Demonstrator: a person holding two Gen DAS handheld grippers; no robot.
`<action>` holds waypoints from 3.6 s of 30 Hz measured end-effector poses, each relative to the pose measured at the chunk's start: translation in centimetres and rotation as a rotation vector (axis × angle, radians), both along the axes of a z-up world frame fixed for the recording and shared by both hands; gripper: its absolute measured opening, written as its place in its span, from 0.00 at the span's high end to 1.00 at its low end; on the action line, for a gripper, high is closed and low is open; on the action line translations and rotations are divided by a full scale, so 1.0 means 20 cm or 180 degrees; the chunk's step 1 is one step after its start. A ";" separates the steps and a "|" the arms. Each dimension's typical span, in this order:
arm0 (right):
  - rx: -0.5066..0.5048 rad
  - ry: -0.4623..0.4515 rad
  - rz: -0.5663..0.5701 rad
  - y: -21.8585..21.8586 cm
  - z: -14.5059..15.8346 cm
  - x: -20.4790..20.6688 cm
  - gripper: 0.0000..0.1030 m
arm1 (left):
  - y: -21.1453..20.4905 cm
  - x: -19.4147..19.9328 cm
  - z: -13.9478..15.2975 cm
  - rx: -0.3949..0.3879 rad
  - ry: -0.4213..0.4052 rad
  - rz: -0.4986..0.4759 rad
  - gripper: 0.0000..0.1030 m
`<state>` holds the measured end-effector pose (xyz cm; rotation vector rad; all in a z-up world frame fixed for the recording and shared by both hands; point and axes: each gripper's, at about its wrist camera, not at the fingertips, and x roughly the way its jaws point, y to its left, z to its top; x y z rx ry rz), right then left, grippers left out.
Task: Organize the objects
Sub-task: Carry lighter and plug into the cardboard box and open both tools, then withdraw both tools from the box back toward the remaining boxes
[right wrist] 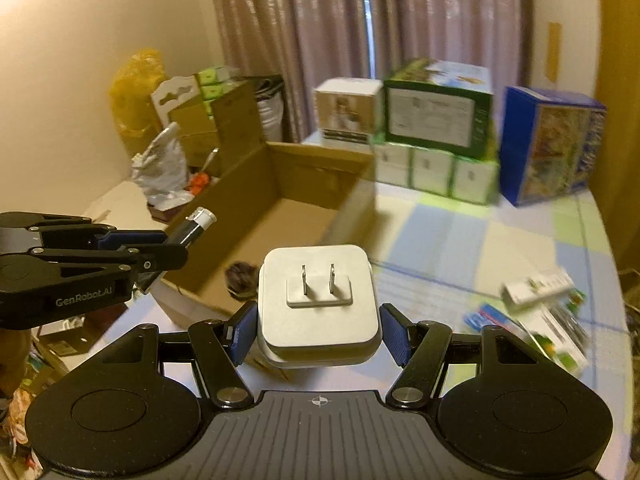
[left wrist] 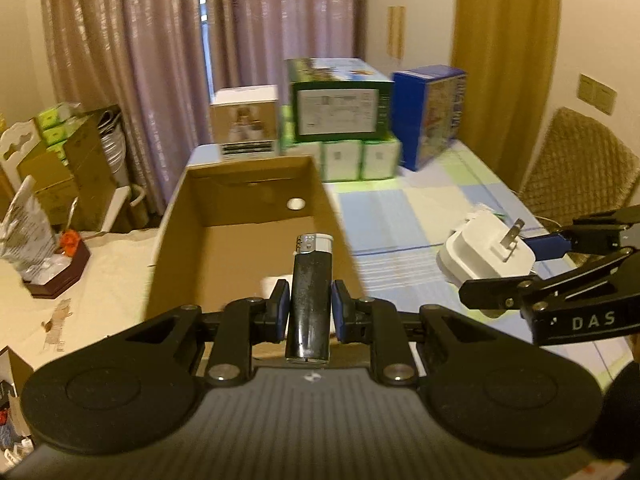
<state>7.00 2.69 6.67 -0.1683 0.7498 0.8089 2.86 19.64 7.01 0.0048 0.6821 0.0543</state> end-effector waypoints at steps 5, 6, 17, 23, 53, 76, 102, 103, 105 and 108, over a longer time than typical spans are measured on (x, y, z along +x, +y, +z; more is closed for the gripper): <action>0.0012 0.0050 0.0088 0.19 -0.02 0.08 0.40 | 0.19 0.06 -0.03 0.0076 0.0073 0.0129 0.83; 0.0016 0.0070 0.0097 0.23 -0.03 0.10 0.40 | 0.23 0.08 -0.04 0.0070 0.0092 0.0148 0.83; -0.0049 0.0176 0.0148 0.47 -0.16 0.24 0.40 | 0.43 0.23 -0.20 0.0040 0.0261 0.0213 0.83; -0.0070 0.0226 0.0125 0.52 -0.22 0.29 0.40 | 0.48 0.30 -0.27 0.0017 0.0317 0.0195 0.83; 0.0180 0.0161 0.0184 0.57 -0.22 0.30 0.25 | 0.60 0.19 -0.25 -0.0125 0.0145 0.0434 0.70; 0.0347 -0.0095 -0.0442 -0.15 0.09 -0.07 0.11 | 0.13 -0.20 -0.02 -0.0360 -0.0098 0.0379 0.16; 0.0265 -0.0099 -0.1469 -1.01 -0.03 -0.22 0.02 | -0.50 -0.19 -0.05 -0.0310 -0.0098 -0.0200 0.01; 0.0264 -0.0088 -0.1507 -1.04 -0.03 -0.22 0.02 | -0.52 -0.17 -0.06 -0.0310 -0.0087 -0.0227 0.01; 0.0272 -0.0072 -0.1566 -1.09 -0.04 -0.21 0.02 | -0.56 -0.15 -0.07 -0.0303 -0.0066 -0.0275 0.01; 0.0281 -0.0059 -0.1627 -1.14 -0.05 -0.19 0.02 | -0.62 -0.11 -0.08 -0.0286 -0.0041 -0.0345 0.01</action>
